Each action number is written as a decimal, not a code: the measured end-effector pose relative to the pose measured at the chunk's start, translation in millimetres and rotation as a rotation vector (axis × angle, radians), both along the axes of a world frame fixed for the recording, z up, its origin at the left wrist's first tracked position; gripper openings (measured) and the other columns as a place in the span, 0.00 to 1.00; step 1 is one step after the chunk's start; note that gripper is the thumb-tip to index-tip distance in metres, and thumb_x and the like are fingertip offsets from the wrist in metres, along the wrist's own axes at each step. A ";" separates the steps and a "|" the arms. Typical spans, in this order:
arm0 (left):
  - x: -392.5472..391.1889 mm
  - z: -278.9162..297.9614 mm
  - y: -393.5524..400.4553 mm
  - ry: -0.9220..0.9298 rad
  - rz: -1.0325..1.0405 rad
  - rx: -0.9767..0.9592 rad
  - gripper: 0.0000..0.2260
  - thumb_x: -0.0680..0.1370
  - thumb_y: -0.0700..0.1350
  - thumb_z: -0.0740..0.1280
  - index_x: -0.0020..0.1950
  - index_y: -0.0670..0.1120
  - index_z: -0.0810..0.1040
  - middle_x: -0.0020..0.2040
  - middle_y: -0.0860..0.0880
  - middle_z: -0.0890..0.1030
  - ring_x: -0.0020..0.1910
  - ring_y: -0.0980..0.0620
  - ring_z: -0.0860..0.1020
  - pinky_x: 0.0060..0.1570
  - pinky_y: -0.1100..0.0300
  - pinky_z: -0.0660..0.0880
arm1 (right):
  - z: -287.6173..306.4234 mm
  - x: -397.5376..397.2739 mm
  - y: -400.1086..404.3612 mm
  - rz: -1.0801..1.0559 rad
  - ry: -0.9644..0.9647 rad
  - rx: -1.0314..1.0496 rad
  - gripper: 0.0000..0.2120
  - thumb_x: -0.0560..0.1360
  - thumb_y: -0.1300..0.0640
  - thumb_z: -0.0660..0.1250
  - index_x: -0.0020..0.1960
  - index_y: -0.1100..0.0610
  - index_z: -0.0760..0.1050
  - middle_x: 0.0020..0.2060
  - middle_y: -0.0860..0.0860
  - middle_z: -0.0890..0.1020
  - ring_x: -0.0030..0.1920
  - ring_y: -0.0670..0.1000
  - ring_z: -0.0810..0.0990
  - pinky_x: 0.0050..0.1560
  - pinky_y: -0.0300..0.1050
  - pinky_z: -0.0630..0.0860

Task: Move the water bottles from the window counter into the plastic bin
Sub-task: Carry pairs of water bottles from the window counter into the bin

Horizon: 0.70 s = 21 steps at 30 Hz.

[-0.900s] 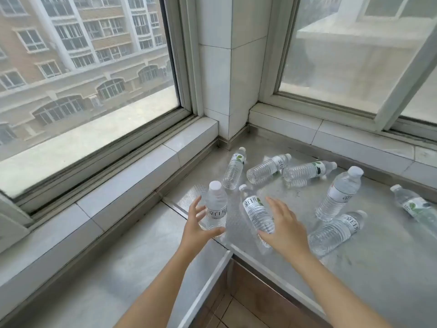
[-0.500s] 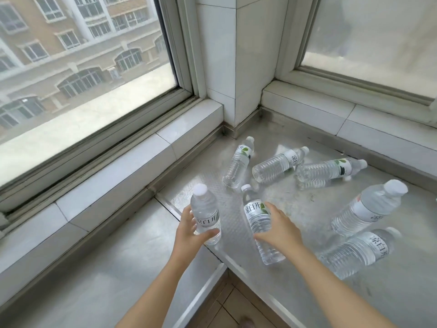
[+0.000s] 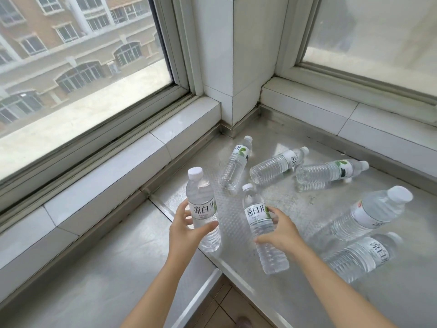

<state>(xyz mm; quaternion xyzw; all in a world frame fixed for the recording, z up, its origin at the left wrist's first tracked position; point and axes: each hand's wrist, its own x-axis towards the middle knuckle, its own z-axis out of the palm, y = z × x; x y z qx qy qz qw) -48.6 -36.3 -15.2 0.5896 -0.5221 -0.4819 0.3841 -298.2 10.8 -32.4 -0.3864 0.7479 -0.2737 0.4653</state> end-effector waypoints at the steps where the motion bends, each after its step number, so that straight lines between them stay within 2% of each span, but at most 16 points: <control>1: -0.5 4.2 2.0 0.000 0.003 -0.002 0.39 0.58 0.50 0.83 0.66 0.59 0.73 0.54 0.48 0.81 0.52 0.47 0.81 0.51 0.48 0.80 | 4.7 -0.1 5.0 -0.019 -0.010 -0.023 0.47 0.54 0.59 0.80 0.69 0.44 0.66 0.47 0.39 0.78 0.43 0.41 0.81 0.40 0.40 0.76; 3: -1.3 14.2 7.7 0.011 -0.001 -0.004 0.41 0.57 0.49 0.84 0.67 0.63 0.72 0.53 0.49 0.80 0.50 0.50 0.81 0.45 0.55 0.79 | 15.7 0.6 16.7 -0.055 -0.029 -0.078 0.47 0.55 0.60 0.80 0.70 0.45 0.65 0.50 0.40 0.78 0.46 0.41 0.80 0.41 0.38 0.74; 5: -2.4 26.7 14.6 0.033 -0.021 -0.001 0.42 0.55 0.51 0.83 0.65 0.67 0.71 0.53 0.50 0.80 0.48 0.53 0.82 0.43 0.58 0.78 | 29.2 3.2 31.6 -0.095 -0.033 -0.134 0.47 0.56 0.60 0.81 0.70 0.44 0.65 0.52 0.42 0.77 0.48 0.42 0.80 0.44 0.40 0.75; 8: -3.5 47.2 27.0 0.049 -0.083 -0.013 0.41 0.52 0.54 0.82 0.61 0.72 0.70 0.53 0.49 0.81 0.48 0.51 0.83 0.46 0.52 0.82 | 53.0 10.2 59.3 -0.159 -0.005 -0.225 0.47 0.57 0.59 0.82 0.70 0.42 0.64 0.55 0.45 0.77 0.49 0.45 0.80 0.52 0.46 0.77; 11: -2.1 63.2 42.2 0.043 -0.184 -0.047 0.45 0.52 0.56 0.83 0.67 0.66 0.70 0.54 0.47 0.81 0.49 0.48 0.83 0.51 0.45 0.82 | 74.8 19.4 92.2 -0.222 0.044 -0.308 0.48 0.57 0.59 0.82 0.71 0.43 0.64 0.58 0.46 0.76 0.53 0.49 0.79 0.56 0.51 0.77; 13: 1.1 72.0 54.8 0.041 -0.244 -0.074 0.46 0.52 0.57 0.83 0.69 0.63 0.70 0.54 0.47 0.82 0.48 0.47 0.83 0.51 0.45 0.82 | 87.6 28.6 116.9 -0.278 0.083 -0.364 0.48 0.57 0.59 0.83 0.70 0.43 0.64 0.57 0.44 0.75 0.54 0.49 0.78 0.54 0.48 0.76; 16: 8.0 84.5 77.6 0.059 -0.311 -0.112 0.43 0.53 0.58 0.82 0.66 0.67 0.71 0.51 0.49 0.83 0.46 0.50 0.84 0.48 0.50 0.82 | 104.3 47.4 156.0 -0.378 0.116 -0.449 0.47 0.56 0.59 0.83 0.67 0.38 0.64 0.54 0.37 0.74 0.54 0.46 0.77 0.48 0.41 0.73; 18: 12.7 92.8 93.4 0.070 -0.365 -0.139 0.40 0.53 0.58 0.82 0.63 0.69 0.72 0.49 0.51 0.84 0.44 0.52 0.84 0.45 0.55 0.81 | 113.9 60.9 181.8 -0.437 0.128 -0.491 0.47 0.56 0.58 0.83 0.67 0.38 0.64 0.55 0.39 0.74 0.53 0.45 0.76 0.47 0.41 0.72; 21: 20.4 103.2 116.9 0.074 -0.460 -0.171 0.41 0.54 0.58 0.83 0.65 0.65 0.73 0.49 0.49 0.84 0.44 0.52 0.84 0.46 0.54 0.82 | 128.9 81.5 219.0 -0.501 0.168 -0.542 0.48 0.56 0.57 0.84 0.69 0.40 0.64 0.57 0.42 0.75 0.55 0.47 0.77 0.50 0.44 0.73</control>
